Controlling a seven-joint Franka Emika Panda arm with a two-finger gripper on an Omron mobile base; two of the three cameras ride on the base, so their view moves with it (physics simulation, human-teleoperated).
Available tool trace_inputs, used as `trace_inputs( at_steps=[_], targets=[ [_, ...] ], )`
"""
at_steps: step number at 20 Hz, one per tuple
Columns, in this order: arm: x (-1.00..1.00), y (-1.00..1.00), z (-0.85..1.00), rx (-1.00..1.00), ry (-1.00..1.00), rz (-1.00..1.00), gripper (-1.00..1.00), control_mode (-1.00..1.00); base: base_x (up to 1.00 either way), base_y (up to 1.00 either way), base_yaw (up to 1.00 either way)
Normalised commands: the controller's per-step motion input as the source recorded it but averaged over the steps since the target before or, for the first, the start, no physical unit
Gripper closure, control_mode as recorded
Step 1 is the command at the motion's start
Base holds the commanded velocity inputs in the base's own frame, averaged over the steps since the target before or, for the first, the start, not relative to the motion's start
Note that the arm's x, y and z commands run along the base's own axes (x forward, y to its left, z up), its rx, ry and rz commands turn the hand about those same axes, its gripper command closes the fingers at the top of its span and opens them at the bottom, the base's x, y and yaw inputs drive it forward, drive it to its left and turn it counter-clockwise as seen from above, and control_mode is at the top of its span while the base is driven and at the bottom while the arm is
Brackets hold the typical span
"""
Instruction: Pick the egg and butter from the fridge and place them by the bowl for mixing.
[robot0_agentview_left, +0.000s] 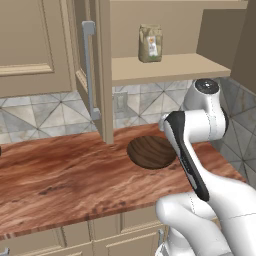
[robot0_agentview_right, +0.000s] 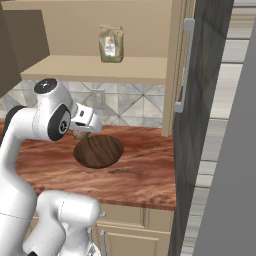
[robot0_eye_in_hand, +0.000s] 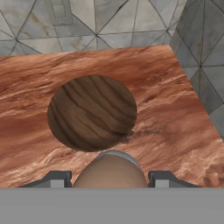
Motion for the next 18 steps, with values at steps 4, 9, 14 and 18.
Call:
trace_inputs(
  at_steps=[4,9,14,18],
  targets=[
    [0.0,0.0,0.0,0.0,0.0,0.0,1.0,1.0,0.0,-0.02,0.0],
    [0.28,-0.3,-0.15,0.06,0.03,-0.04,1.0,-1.0,0.0,0.0,0.0],
    [0.24,-0.4,-0.15,0.04,0.07,-0.08,1.0,-1.0,0.0,0.0,0.0],
    [0.09,-0.42,-0.28,0.0,0.01,-0.1,1.0,-1.0,0.0,0.0,0.0]
  ],
)
